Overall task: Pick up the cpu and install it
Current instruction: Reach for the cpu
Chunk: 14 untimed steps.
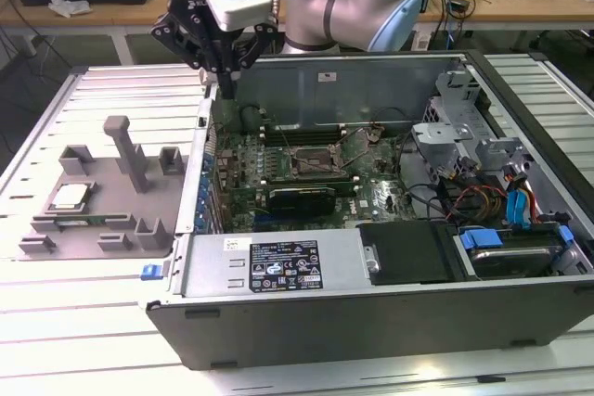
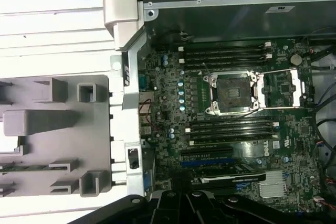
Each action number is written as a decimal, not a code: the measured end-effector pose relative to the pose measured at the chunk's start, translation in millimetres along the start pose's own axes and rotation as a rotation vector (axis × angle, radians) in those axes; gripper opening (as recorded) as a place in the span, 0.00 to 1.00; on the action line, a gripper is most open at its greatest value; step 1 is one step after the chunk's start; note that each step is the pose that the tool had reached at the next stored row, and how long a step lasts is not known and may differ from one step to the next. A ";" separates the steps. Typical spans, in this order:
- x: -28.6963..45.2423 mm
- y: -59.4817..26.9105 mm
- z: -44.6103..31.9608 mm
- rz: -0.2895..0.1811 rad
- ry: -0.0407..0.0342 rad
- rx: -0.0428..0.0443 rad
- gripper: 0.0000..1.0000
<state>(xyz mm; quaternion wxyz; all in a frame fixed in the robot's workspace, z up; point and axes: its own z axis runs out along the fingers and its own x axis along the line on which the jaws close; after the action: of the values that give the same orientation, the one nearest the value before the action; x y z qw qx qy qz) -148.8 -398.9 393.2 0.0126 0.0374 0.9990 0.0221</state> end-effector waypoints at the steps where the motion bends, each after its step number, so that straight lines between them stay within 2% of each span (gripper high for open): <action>1: 2.2 -0.2 -0.1 0.000 0.0000 0.0001 0.11; 6: 15.3 -1.1 -0.5 0.000 -0.0007 0.0000 0.11; 14: 24.7 -1.8 -0.7 0.000 -0.0007 0.0001 0.11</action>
<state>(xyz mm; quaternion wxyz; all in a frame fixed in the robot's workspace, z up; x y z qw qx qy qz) -173.6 -398.9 393.3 0.0129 0.0374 0.9990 0.0221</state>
